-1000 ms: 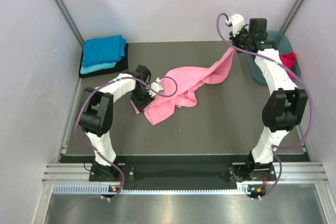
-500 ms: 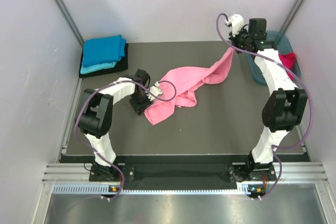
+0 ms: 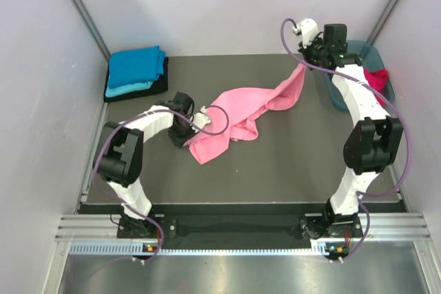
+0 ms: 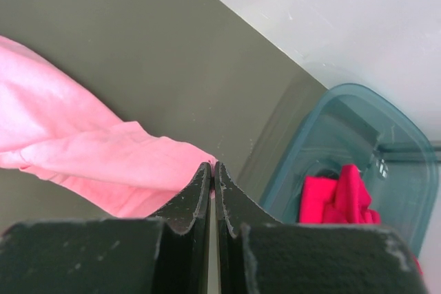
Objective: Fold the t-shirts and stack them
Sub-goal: Flatten the tshirt out
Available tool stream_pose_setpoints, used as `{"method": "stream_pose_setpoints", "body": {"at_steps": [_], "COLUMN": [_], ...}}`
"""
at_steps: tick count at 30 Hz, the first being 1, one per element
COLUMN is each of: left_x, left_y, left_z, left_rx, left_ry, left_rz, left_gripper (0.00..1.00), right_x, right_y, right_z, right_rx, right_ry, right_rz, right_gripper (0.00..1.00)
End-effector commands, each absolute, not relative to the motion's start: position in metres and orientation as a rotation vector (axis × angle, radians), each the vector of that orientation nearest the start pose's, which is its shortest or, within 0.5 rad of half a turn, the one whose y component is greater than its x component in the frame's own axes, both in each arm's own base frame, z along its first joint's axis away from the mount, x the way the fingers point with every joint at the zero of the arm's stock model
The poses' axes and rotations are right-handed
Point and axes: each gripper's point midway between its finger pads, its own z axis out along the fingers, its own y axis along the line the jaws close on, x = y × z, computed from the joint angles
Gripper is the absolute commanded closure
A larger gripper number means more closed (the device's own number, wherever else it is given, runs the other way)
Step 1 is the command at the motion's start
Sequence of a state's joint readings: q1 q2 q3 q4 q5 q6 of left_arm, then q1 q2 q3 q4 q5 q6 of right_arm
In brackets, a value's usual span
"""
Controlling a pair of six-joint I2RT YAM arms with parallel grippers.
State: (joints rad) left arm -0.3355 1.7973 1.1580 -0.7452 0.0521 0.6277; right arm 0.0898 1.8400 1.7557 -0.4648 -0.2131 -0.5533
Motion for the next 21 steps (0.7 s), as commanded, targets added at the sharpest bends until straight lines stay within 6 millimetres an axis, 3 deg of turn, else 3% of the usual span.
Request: {"method": "stream_pose_setpoints", "body": {"at_steps": [1,2,4,5,6,8,10,15,16,18,19,21], "left_x": [0.324,0.331,0.338,0.345,0.347,0.354,0.356,0.343,0.339,0.336,0.333,0.331], "left_y": [-0.101,-0.1,-0.099,-0.1,-0.101,-0.096,-0.088,-0.081,-0.078,-0.073,-0.071,-0.065], "left_z": [0.06,0.091,0.128,0.171,0.193,0.258,0.31,0.396,0.421,0.444,0.462,0.48], "left_rx": [1.296,1.252,1.186,1.131,1.086,0.983,0.896,0.814,0.783,0.764,0.745,0.723], "left_ry": [2.451,2.373,2.296,2.201,2.16,2.022,1.925,1.728,1.676,1.628,1.587,1.543], "left_rz": [-0.054,-0.012,0.026,0.057,0.067,0.126,0.188,0.23,0.24,0.276,0.292,0.332], "left_gripper": [1.0,1.0,1.0,1.0,1.0,1.0,1.0,1.0,1.0,1.0,1.0,1.0], "right_x": [0.516,0.513,0.498,0.489,0.481,0.462,0.443,0.403,0.39,0.37,0.363,0.353], "right_y": [0.057,0.054,0.047,0.046,0.048,0.047,0.045,0.034,0.032,0.03,0.029,0.024], "right_z": [0.328,0.338,0.371,0.378,0.4,0.421,0.46,0.537,0.552,0.574,0.581,0.59], "right_rx": [-0.693,-0.671,-0.616,-0.613,-0.615,-0.602,-0.555,-0.443,-0.425,-0.424,-0.422,-0.407], "right_ry": [1.803,1.787,1.737,1.742,1.705,1.698,1.622,1.452,1.411,1.345,1.321,1.296], "right_rz": [-0.142,-0.16,-0.193,-0.189,-0.18,-0.166,-0.169,-0.203,-0.211,-0.235,-0.243,-0.262], "right_gripper": [1.0,1.0,1.0,1.0,1.0,1.0,1.0,1.0,1.0,1.0,1.0,1.0]}}
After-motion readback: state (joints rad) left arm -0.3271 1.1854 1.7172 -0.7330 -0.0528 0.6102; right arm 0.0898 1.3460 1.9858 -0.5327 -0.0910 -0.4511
